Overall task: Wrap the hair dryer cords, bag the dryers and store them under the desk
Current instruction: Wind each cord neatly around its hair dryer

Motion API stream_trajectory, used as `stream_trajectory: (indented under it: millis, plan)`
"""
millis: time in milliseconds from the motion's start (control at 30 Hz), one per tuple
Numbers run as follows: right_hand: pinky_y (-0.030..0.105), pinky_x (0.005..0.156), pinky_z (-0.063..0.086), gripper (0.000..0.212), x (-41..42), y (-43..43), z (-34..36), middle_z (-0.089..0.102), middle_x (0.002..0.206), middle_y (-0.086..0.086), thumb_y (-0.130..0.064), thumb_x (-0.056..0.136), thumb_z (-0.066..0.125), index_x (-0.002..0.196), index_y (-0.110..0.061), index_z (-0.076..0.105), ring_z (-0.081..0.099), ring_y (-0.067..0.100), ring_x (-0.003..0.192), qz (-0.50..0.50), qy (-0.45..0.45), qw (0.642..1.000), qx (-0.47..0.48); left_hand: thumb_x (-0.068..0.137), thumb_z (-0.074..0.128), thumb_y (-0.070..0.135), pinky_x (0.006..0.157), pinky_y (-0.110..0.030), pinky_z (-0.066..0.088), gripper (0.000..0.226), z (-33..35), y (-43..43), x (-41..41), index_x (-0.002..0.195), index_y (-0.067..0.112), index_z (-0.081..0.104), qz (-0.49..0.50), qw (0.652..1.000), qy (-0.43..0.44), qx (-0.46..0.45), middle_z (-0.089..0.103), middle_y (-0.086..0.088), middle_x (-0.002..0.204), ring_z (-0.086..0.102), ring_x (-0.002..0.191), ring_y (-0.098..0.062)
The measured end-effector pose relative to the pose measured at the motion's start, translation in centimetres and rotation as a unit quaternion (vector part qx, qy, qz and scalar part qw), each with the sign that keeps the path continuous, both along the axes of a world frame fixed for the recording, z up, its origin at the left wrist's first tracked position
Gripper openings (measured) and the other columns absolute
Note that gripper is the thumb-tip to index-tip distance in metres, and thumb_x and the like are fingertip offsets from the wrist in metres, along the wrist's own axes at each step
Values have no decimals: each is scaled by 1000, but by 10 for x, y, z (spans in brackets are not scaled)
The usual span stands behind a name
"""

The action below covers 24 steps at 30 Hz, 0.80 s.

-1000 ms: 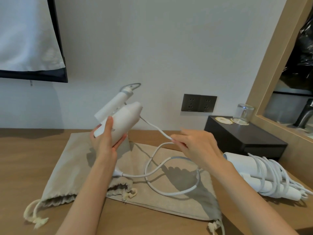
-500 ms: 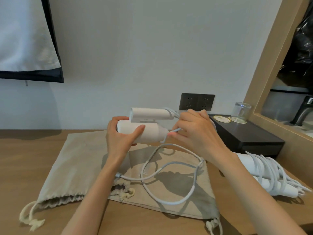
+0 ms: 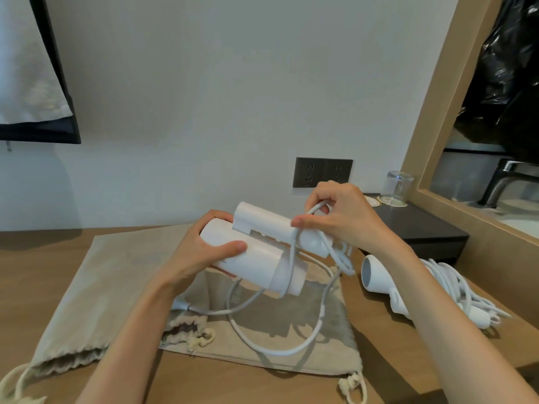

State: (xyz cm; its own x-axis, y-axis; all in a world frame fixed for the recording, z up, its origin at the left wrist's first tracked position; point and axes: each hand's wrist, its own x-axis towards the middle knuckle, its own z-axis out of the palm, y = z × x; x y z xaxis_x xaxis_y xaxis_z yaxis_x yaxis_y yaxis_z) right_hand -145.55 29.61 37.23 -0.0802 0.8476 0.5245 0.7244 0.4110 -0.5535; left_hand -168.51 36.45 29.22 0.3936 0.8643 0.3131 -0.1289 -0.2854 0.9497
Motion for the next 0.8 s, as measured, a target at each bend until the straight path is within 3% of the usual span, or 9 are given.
stream_trajectory:
  millis: [167,300,433,533,633,733,800]
  plan:
    - [14,52,36,35,3,-3,5,53,56,-6,-49,61,70,66,-14,67,42,3,51,43,100,993,-50,46,79,38,58,-40,57,44,-1,1,2,88,33,64,-28,999,-23,-25,65,1,91,68,80,-16]
    - [16,60,39,24,6,-5,4,57,64,-6,-46,71,62,69,-23,69,47,5,61,90,139,981,-101,46,77,38,55,-38,56,49,-2,1,0,92,29,62,-49,997,-41,-43,65,2,89,68,78,-15]
    - [13,61,45,22,6,-5,3,63,72,-10,-32,84,53,89,-16,67,56,2,67,178,225,947,-146,47,73,39,48,-34,53,57,-4,3,3,100,23,57,-76,991,-73,-87,63,-3,92,67,74,-17]
    - [16,74,49,32,1,-5,-1,65,94,-9,-46,90,48,99,-24,69,60,5,89,201,230,943,-132,48,72,41,44,-31,52,62,-7,5,5,105,22,55,-79,984,-104,-122,63,-3,90,66,69,-17]
    - [14,82,46,59,-4,-2,-7,62,109,-14,-76,71,52,111,-34,65,57,6,99,212,247,937,-130,51,73,39,43,-29,51,54,-5,3,8,101,26,56,-37,975,-134,-173,62,1,86,65,64,-14]
    - [14,79,42,49,-11,3,-20,59,109,-24,-62,70,63,116,-47,55,50,3,91,171,244,946,-126,69,73,31,43,-27,52,30,-3,2,11,94,29,57,12,962,-150,-229,59,3,84,61,67,-11]
    - [15,85,45,72,-18,7,-30,51,126,-19,-76,57,65,123,-57,42,52,5,102,128,189,967,-115,80,68,33,45,-26,53,18,-3,3,13,93,27,57,29,950,-173,-257,58,3,84,59,70,-11]
